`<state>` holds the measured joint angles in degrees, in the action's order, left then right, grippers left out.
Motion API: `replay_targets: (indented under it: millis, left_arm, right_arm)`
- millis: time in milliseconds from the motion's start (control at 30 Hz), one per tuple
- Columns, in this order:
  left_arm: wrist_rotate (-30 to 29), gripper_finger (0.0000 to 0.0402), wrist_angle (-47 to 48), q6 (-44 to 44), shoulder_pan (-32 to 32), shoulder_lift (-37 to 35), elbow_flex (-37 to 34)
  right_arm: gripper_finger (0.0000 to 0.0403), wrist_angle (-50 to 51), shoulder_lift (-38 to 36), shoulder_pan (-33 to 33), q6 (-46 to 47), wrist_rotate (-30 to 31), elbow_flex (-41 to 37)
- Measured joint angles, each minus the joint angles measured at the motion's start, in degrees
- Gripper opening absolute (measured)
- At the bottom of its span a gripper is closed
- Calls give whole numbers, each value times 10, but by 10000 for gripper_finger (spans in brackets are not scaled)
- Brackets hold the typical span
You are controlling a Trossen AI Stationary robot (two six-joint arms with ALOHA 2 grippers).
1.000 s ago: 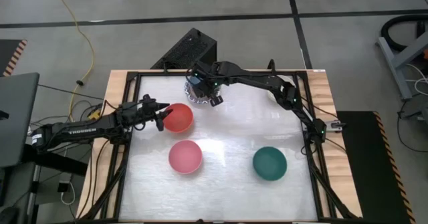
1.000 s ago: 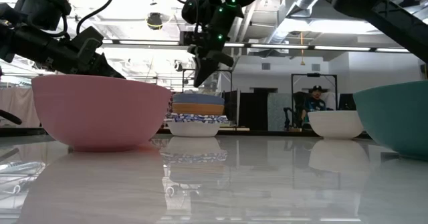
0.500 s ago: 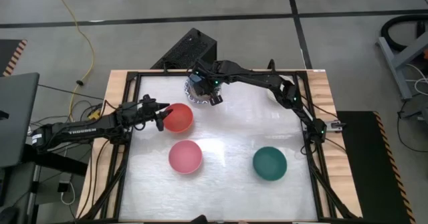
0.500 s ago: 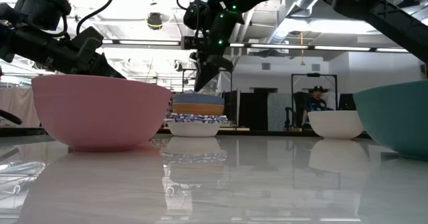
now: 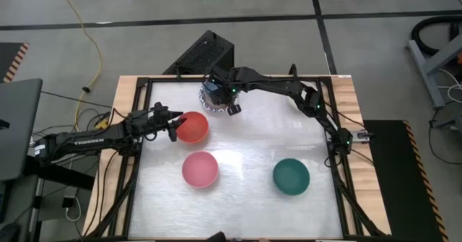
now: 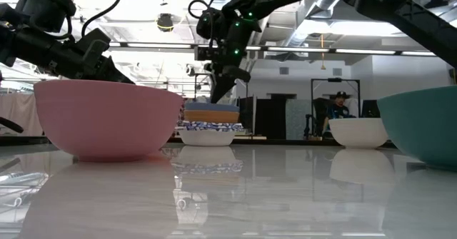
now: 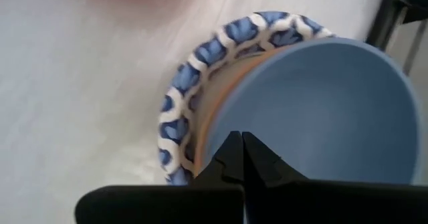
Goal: Nest bowls inside each other
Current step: Stack the blue bowl onto the stack of bowls, then stack the white bowl onto the stack of bowls
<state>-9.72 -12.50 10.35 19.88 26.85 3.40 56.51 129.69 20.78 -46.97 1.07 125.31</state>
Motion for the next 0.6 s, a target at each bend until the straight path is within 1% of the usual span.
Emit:
replay_targets:
  millis: [333, 500, 600]
  left_arm:
    - [0, 148, -1, 0, 0, 0, 0]
    - [3, 148, 0, 0, 0, 0, 0]
    - [4, 148, 1, -4, 0, 0, 0]
  right_arm:
    - [7, -1, 0, -6, -13, 65, 9]
    - [7, 36, -9, -4, -12, 64, 9]
    - [7, 64, -31, 0, -11, 64, 9]
